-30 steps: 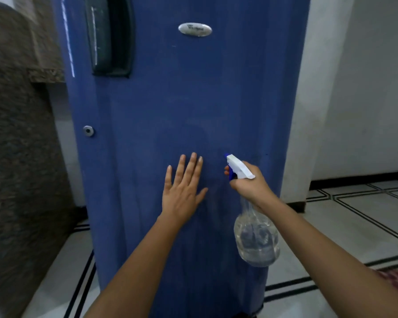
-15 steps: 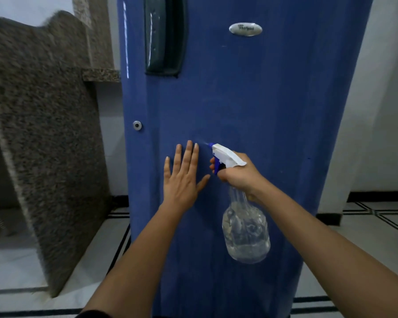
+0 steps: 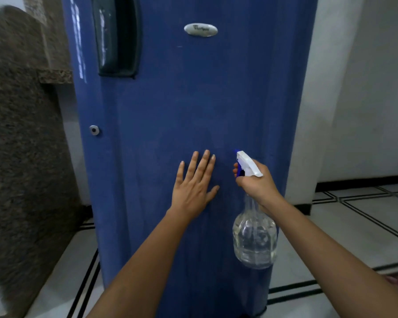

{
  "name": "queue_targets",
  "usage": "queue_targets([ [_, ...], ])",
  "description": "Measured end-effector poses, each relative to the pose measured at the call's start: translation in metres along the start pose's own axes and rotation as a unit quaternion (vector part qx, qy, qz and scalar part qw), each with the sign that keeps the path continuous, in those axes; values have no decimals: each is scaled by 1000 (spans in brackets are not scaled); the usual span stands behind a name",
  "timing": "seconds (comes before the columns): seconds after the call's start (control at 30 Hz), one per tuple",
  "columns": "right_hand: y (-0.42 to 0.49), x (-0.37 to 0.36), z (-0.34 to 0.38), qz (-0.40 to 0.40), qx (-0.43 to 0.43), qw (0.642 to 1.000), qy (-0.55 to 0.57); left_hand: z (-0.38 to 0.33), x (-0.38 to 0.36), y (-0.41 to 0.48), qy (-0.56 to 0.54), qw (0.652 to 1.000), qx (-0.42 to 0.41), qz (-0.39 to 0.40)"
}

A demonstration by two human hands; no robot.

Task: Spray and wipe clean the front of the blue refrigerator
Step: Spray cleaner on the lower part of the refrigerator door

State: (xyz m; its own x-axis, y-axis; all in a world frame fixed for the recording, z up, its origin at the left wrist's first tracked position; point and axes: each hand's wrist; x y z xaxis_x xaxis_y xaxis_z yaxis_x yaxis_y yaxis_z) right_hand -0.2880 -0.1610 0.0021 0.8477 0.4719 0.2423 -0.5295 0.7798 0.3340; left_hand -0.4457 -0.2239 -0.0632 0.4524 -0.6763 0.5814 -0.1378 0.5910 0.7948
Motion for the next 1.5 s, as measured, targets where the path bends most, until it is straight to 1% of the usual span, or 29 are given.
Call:
queue_targets([
  [0.2,-4,51,-25,-61,-18,998,15,-62,-6,9,-64,997,-20,32],
  [0.3,-8,82,-38,-91,-41,995,15,-106,-9,11,-119,991,-20,53],
  [0.37,-11,106,-47,-114,-51,992,16,-137,-10,9,-168,982,-25,82],
  [0.43,-15,132,-57,-148,-54,987,11,-172,-9,8,-246,961,-42,120],
  [0.57,-23,184,-74,-188,-69,980,-6,-238,-14,4,-344,919,-78,176],
  [0.83,-45,299,-115,-292,-104,950,-49,-384,-14,7,-458,835,-159,259],
  [1.0,-60,360,-141,-350,-105,926,-94,-467,-18,6,-538,761,-177,318],
  [1.1,-68,391,-157,-364,-99,918,-118,-507,-22,4,-557,734,-173,347],
  [1.17,-72,407,-167,-369,-100,914,-134,-531,-24,6,-562,721,-175,365],
  [1.2,-73,412,-170,-370,-100,913,-136,-537,-25,7,-568,708,-175,382],
  [1.3,-81,429,-185,-382,-94,908,-143,-557,-25,4,-608,635,-170,445],
  [1.33,-85,432,-190,-386,-96,906,-145,-562,-24,1,-611,621,-171,460],
  [1.4,-94,436,-202,-401,-102,901,-135,-567,-26,-5,-607,613,-170,477],
  [1.5,-100,440,-212,-415,-93,897,-122,-570,-26,-14,-622,600,-169,474],
])
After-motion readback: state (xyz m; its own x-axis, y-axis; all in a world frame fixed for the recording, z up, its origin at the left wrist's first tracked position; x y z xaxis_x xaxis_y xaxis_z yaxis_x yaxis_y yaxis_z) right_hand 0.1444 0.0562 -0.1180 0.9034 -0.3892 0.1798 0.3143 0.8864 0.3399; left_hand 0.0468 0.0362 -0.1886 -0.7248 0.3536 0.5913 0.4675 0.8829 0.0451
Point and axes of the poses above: each hand's wrist, its own y-axis towards the middle knuckle, its own x-axis out of the back of the hand, z = x × y, and after that the axes turned 2 degrees about -y, right-handed
